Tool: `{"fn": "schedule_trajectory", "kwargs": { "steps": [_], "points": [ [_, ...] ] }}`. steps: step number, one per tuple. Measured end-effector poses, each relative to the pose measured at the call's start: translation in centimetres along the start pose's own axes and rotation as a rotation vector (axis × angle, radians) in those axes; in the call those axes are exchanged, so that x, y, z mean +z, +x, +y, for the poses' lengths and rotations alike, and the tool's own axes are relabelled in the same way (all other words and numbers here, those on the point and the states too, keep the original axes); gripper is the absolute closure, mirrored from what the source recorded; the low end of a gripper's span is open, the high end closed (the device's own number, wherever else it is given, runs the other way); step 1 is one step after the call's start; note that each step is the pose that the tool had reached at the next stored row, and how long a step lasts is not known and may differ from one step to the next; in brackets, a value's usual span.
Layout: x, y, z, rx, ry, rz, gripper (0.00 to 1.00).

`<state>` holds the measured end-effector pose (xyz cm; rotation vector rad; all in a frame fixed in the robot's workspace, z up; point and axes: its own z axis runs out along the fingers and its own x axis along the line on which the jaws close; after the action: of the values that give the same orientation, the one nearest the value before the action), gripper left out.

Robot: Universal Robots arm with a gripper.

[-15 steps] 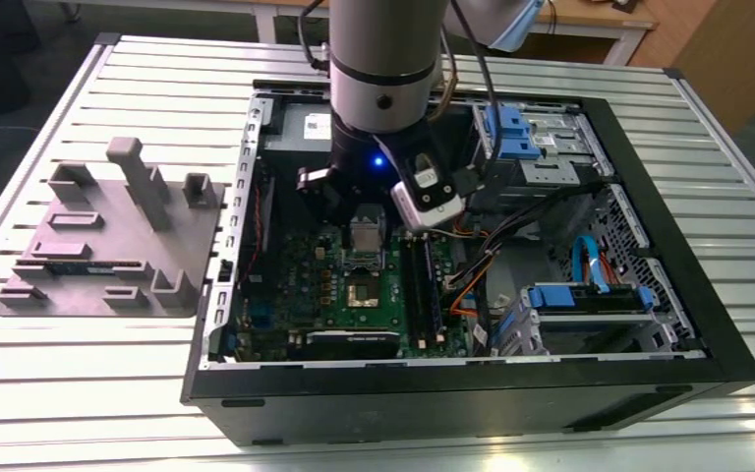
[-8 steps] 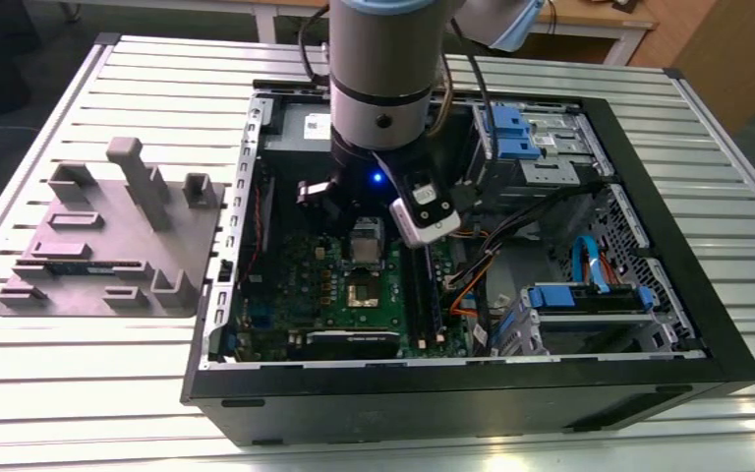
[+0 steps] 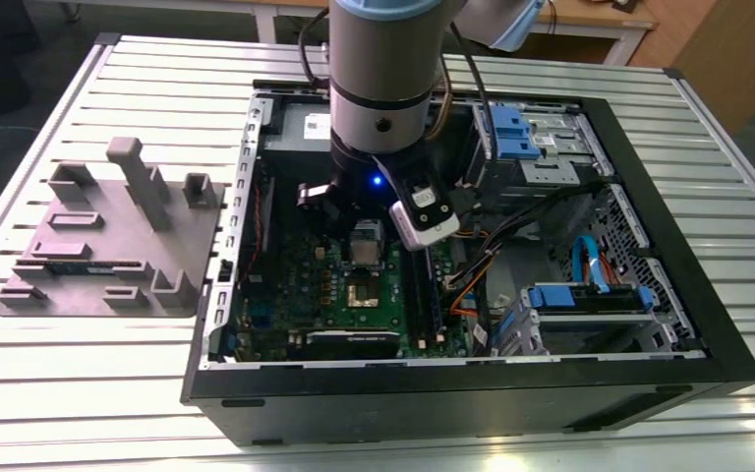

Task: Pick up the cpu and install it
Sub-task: 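Place the cpu into insertion slot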

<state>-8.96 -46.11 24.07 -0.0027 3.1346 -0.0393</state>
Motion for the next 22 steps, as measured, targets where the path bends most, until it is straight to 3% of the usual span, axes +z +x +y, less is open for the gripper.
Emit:
{"fn": "schedule_trajectory", "kwargs": {
  "steps": [22],
  "points": [
    [0.00,0.00,0.00,0.000,0.0405,0.0000,0.53]
  ]
}}
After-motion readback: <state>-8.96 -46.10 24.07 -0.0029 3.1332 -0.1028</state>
